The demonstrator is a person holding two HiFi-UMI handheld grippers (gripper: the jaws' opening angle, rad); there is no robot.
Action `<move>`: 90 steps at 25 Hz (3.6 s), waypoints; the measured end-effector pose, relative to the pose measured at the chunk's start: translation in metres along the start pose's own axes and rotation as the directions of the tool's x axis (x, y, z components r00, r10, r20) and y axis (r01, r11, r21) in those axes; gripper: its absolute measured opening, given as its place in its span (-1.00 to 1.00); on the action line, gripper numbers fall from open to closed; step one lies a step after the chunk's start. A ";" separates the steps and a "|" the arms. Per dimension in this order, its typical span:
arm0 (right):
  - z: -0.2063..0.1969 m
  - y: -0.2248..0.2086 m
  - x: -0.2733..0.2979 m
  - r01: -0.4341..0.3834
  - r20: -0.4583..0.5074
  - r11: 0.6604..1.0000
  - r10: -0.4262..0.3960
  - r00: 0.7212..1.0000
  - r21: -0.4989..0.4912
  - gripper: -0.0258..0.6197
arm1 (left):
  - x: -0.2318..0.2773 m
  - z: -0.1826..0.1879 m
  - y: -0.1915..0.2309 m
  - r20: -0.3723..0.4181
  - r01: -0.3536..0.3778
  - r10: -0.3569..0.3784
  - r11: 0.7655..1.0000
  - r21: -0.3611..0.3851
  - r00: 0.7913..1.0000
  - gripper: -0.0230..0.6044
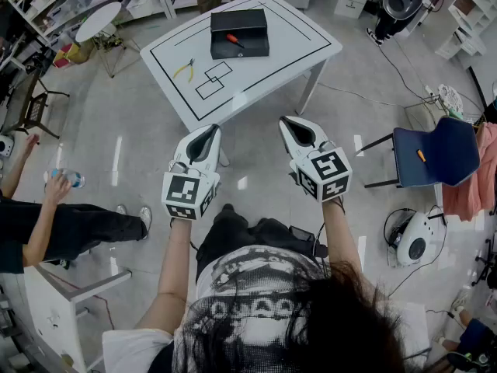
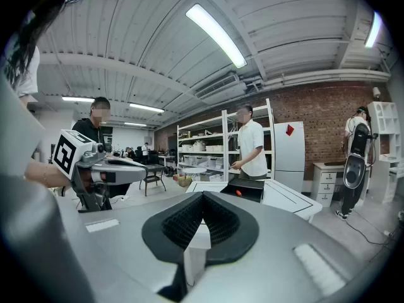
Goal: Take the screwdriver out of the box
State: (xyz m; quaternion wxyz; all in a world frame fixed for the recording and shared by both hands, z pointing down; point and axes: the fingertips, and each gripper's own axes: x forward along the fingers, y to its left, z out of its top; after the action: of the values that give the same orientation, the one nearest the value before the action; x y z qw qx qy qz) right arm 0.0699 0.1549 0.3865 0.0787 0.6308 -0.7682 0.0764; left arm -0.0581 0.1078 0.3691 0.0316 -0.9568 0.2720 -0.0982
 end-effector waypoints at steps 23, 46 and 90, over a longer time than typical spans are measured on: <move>-0.004 -0.007 -0.007 -0.037 0.029 0.999 0.036 0.999 0.029 -0.96 | 0.000 0.002 -0.016 -0.001 -0.029 0.029 1.000 -0.003 1.000 -0.93; 0.007 -0.055 0.156 -0.038 -0.037 0.996 0.041 0.998 0.075 -0.96 | 0.109 -0.013 0.121 -0.026 0.009 -0.009 1.000 -0.014 1.000 -0.93; 0.030 -0.155 0.411 -0.089 -0.221 0.996 0.091 0.971 0.020 -0.80 | 0.248 -0.037 0.300 -0.089 0.025 -0.032 0.997 -0.078 0.996 -0.93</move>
State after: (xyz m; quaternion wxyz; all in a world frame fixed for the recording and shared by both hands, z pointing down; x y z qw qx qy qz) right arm 0.1419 -0.2749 0.4497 0.1571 0.5831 -0.7821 0.1538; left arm -0.0136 -0.2775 0.4138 -0.0189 -0.9557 0.2631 -0.1310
